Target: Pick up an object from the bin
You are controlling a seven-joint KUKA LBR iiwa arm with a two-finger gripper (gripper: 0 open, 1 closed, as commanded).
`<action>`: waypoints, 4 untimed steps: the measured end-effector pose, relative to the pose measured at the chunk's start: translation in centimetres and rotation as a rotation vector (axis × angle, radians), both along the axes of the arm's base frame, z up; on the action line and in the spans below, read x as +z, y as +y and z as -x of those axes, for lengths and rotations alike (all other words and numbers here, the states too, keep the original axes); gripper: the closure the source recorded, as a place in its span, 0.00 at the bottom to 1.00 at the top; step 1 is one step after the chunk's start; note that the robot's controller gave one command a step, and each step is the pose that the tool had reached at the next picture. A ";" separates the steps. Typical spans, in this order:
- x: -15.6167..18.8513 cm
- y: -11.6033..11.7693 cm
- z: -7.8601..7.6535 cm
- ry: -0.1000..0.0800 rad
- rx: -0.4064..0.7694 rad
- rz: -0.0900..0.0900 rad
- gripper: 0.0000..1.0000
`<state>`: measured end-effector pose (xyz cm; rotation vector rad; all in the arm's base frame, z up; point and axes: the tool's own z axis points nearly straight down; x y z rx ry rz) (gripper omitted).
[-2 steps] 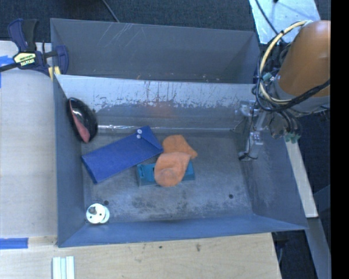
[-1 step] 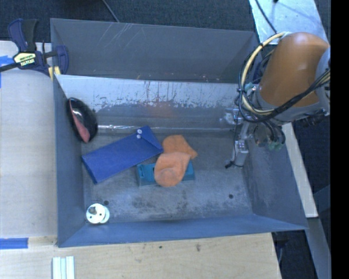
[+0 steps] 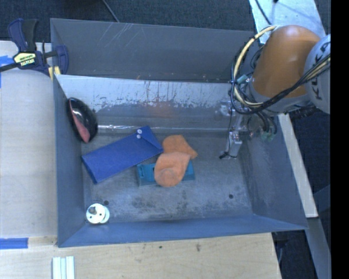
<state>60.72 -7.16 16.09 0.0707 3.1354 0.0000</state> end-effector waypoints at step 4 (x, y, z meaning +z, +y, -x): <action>-7.4 2.4 3.8 0.002 0.103 0.006 0.00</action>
Offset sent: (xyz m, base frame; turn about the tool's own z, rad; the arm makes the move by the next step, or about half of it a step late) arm -0.0077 0.1007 -0.0710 0.0735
